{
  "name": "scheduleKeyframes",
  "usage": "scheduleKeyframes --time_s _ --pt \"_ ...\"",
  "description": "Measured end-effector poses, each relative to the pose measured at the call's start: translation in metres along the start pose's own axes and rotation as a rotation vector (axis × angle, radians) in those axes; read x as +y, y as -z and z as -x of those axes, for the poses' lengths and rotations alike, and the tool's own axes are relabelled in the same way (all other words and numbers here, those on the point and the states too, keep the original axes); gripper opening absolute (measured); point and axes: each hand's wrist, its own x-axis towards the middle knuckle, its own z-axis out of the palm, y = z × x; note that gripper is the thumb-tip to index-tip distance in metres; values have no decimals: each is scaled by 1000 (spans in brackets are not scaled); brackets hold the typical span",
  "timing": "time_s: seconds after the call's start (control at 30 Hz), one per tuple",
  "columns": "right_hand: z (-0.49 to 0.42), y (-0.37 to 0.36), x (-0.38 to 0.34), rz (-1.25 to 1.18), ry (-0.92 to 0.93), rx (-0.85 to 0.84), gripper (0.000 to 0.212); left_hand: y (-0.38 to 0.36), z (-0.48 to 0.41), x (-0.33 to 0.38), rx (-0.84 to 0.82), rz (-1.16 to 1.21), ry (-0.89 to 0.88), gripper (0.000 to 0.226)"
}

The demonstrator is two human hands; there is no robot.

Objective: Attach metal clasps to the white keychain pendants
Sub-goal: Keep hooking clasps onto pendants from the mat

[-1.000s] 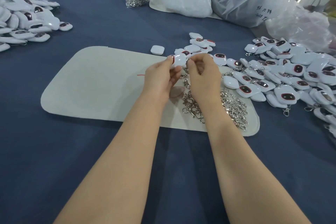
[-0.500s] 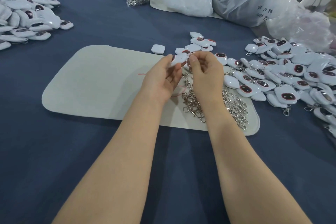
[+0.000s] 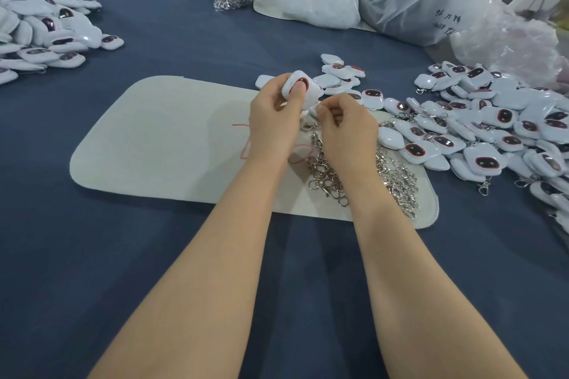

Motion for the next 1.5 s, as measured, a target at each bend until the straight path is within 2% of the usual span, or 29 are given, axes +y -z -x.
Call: scheduleKeyframes --time_s 0.3,0.47,0.6,0.7,0.8,0.87,0.9,0.97,1.0,1.03,1.07,1.13,1.2,1.23,1.33,1.4,1.5 --pt "0 0 2 73 -12 -26 13 -3 1 -5 -41 -231 -159 16" --pt "0 -1 1 -11 -93 -9 15 -2 -3 -7 8 -151 -40 16" --pt "-4 -2 0 -96 -98 -90 26 -2 -6 -11 -5 -206 -29 12" --pt "-6 3 2 5 -43 -136 21 -6 -4 -9 -54 -201 -14 23" --pt "-8 8 1 -44 -127 -131 18 -9 -3 -7 -34 -133 34 37" --pt "-7 12 -1 -236 -258 20 21 -8 -4 -8 -14 -111 44 39" --pt "-9 17 -2 -453 -350 155 23 -7 -4 -9 4 -119 45 38" --pt "-15 30 0 -1033 -506 375 16 -4 -6 -10 64 -120 63 33" --pt "-17 37 4 -1207 -538 443 18 -2 -8 -11 94 -114 76 31" --pt "-18 40 8 -1246 -561 475 26 -1 -9 -12 117 -109 92 29" --pt "-19 40 11 -1161 -571 475 32 -1 -10 -13 129 -110 108 29" --pt "-16 35 13 -683 -511 404 36 -1 -10 -13 125 -119 131 29" --pt "-12 25 15 -182 -316 252 37 -1 -10 -14 112 -128 135 28" --pt "-11 21 16 -23 -226 162 38 -1 -10 -14 108 -138 131 27" --pt "-10 10 24 294 -33 -119 40 -2 -10 -15 98 -180 119 27" --pt "-9 5 28 479 6 -276 40 -2 -10 -16 93 -194 118 28" --pt "-7 3 29 510 -30 -306 34 -2 -11 -17 84 -210 116 31"
